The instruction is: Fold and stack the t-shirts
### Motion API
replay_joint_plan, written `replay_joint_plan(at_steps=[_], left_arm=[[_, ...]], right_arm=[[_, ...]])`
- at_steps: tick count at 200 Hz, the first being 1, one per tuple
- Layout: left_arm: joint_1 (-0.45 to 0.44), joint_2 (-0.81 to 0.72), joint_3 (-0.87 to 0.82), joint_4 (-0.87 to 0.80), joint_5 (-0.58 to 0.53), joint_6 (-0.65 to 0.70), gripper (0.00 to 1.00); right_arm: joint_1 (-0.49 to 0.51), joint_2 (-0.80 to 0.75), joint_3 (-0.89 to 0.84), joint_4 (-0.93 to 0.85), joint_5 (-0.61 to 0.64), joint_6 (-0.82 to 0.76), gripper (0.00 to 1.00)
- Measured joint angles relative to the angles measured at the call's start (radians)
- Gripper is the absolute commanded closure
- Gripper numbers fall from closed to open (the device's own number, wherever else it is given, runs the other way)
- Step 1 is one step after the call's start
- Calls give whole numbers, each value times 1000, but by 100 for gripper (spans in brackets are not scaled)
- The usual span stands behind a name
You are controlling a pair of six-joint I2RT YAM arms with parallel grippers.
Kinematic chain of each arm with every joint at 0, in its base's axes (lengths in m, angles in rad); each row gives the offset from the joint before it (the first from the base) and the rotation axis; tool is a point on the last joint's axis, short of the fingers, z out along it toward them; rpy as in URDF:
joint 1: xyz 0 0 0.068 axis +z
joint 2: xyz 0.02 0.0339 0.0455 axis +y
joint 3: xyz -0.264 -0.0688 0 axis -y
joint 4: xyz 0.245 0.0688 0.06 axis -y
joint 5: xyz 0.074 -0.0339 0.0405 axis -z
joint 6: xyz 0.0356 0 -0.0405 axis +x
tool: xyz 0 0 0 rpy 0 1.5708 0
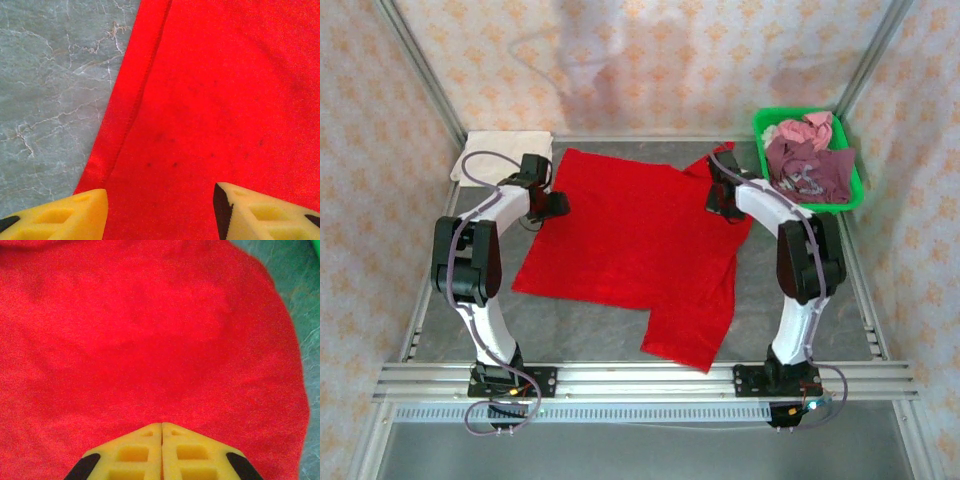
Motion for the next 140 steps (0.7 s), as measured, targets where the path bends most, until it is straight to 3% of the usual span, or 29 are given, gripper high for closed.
replay_joint_plan(at_steps=[58,94,140], left_arm=[[25,-32,-168,25,0,-99,43],[66,-196,-300,39,-11,-142,43],[49,-330,-313,36,-11,-141,42]], right_arm=[[0,232,225,-14,-38,1,94],[3,388,422,-28,-93,-7,95],[24,565,718,-50,-187,-18,95]])
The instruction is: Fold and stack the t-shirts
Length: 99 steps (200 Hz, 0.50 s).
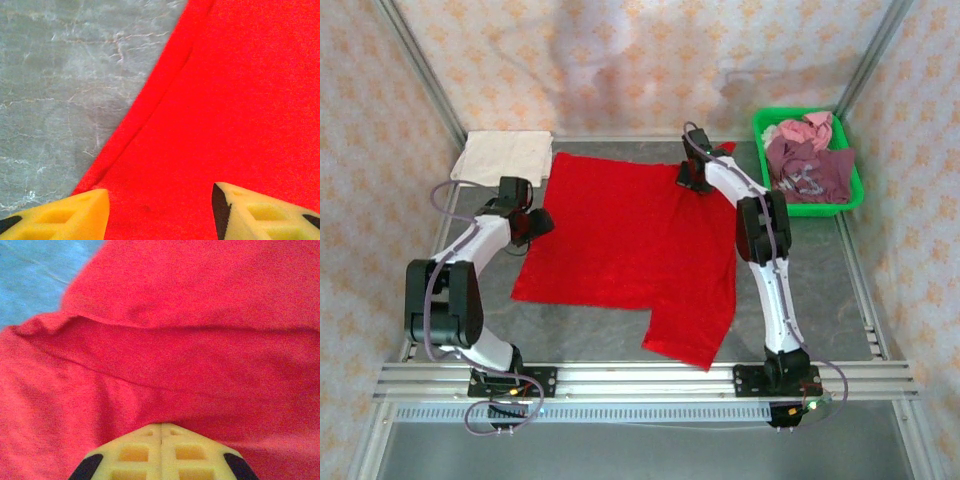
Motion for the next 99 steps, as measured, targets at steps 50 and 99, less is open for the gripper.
replay_joint_plan(at_steps=[50,99], left_arm=[[-129,-80,30,-13,3,23,41],[-131,-66,30,4,-1,23,41]], right_arm=[[12,5,72,-20,-69,-24,84],[-74,-616,-653,145,-85,50,73]])
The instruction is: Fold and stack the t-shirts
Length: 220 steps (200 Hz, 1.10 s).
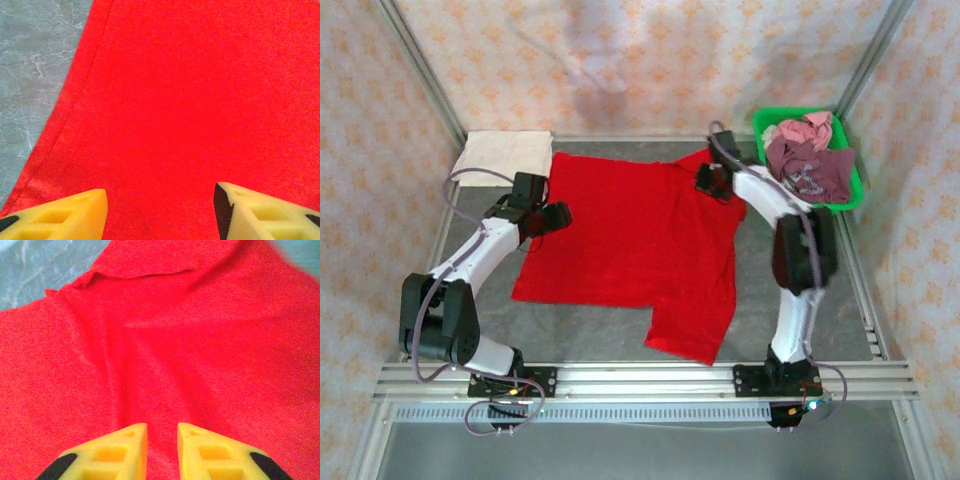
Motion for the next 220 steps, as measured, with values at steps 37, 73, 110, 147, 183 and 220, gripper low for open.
replay_joint_plan(at_steps=[37,73,110,147,183,220], left_arm=[[0,47,-1,16,5,0,41],[0,55,-10,18,21,4,41],[0,55,-43,19,32,19,41],[0,55,-65,18,32,29,41],[0,55,-65,18,31,29,41],[0,55,-65,18,31,29,41]], right_arm=[[-220,-256,-306,90,-89,50,73],[-282,-241,-521,135,-224,71,68],[-280,-219,-583,188,-329,72,67],[-280,-204,-643,252,-385,79,69],[-292,-200,-675,295,-411,99,81],[-299,-208,-694,315,-418,125,92]])
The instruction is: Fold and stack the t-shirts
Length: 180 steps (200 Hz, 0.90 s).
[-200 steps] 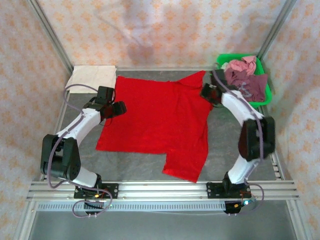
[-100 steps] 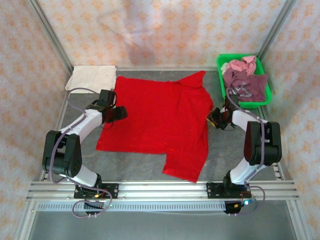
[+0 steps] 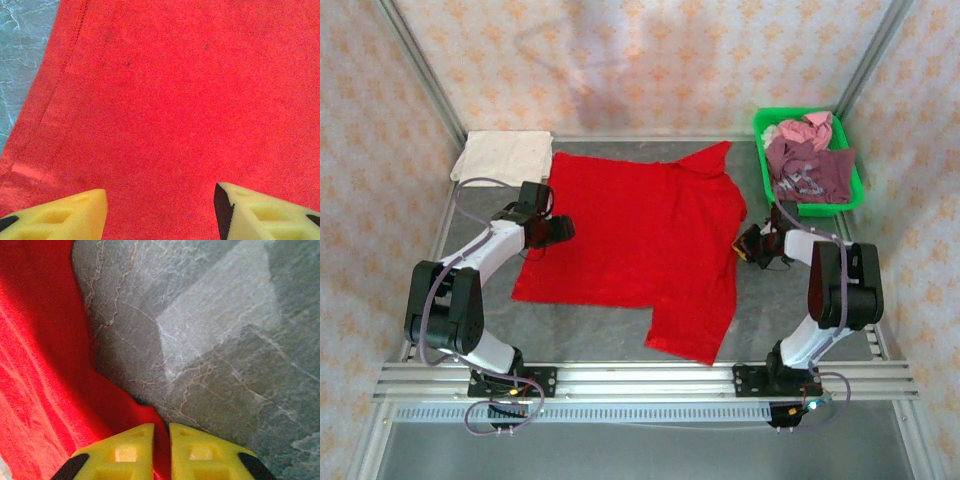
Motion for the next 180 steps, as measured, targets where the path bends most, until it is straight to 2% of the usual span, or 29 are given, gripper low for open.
replay_joint_plan(at_steps=[37,82,137,180], left_arm=[[0,0,0,0,-8,-1,41],[0,2,0,0,-48,-24,41],[9,32,-4,-7,-93,-59,38],[77,32,-11,-19,-103,-76,38]], right_arm=[[18,-51,-3,-17,-3,6,100],[6,-189,10,-124,140,-10,100],[-17,-127,64,-220,306,-43,100],[-17,-105,93,-296,444,-58,100]])
